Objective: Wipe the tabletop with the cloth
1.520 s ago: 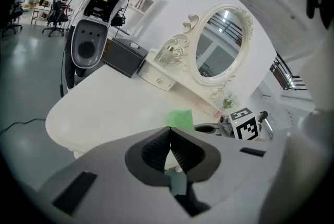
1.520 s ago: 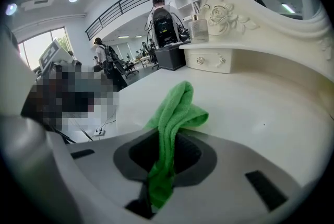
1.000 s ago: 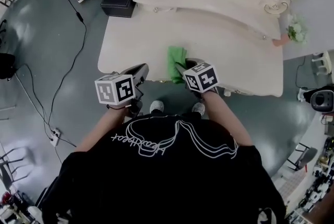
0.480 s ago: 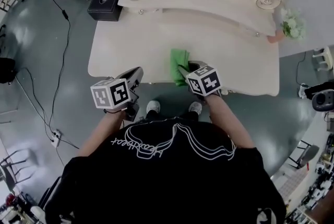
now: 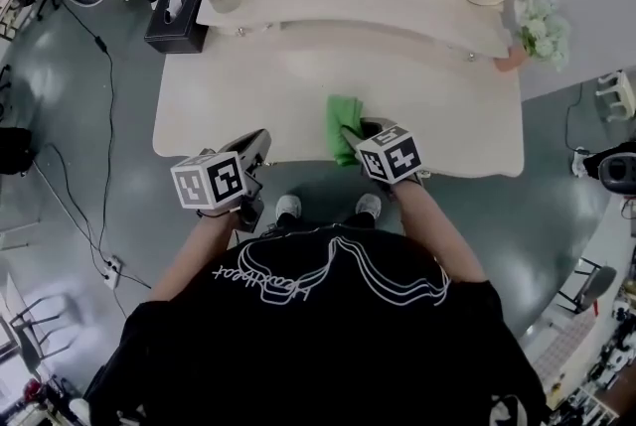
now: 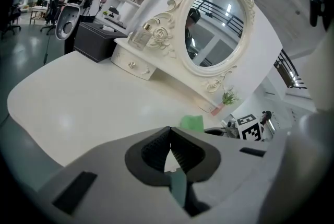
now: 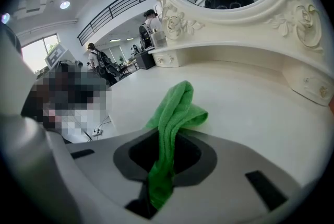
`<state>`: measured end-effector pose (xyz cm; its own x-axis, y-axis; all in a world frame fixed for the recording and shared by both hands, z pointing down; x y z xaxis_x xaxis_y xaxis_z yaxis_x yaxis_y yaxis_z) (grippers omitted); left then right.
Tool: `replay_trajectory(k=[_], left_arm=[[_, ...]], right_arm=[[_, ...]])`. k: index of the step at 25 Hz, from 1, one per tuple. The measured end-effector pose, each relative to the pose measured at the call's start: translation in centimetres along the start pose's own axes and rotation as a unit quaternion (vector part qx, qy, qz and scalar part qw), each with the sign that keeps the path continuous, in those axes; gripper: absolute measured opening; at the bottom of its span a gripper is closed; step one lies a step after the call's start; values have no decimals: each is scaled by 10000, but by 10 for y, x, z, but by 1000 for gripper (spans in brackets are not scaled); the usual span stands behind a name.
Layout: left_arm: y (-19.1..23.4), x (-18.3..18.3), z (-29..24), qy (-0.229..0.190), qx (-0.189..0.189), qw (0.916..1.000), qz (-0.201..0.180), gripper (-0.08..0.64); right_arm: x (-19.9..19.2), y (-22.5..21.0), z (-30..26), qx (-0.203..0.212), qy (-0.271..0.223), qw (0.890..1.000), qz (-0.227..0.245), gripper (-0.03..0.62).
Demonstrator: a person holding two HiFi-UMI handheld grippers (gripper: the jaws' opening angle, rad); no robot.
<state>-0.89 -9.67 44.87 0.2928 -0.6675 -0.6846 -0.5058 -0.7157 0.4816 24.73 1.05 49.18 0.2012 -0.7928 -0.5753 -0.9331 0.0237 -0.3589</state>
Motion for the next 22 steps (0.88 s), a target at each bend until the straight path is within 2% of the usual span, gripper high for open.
replay_trajectory(k=[22], left_arm=[[-67, 6, -55, 228, -225, 9994, -161, 4]], right_arm=[[-30, -74, 60, -175, -160, 9991, -339, 58]])
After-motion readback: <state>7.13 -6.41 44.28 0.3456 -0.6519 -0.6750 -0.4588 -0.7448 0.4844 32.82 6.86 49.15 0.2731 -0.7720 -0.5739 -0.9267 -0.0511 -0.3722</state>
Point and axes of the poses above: the fingertips, and each gripper's own axes: z backward along the fingers, y to its left, x out of its top, the point moved 10 cm from there along z, backward along the fingers, and after that the axes turned 11 degrees about -z, right-handed, at the moved point
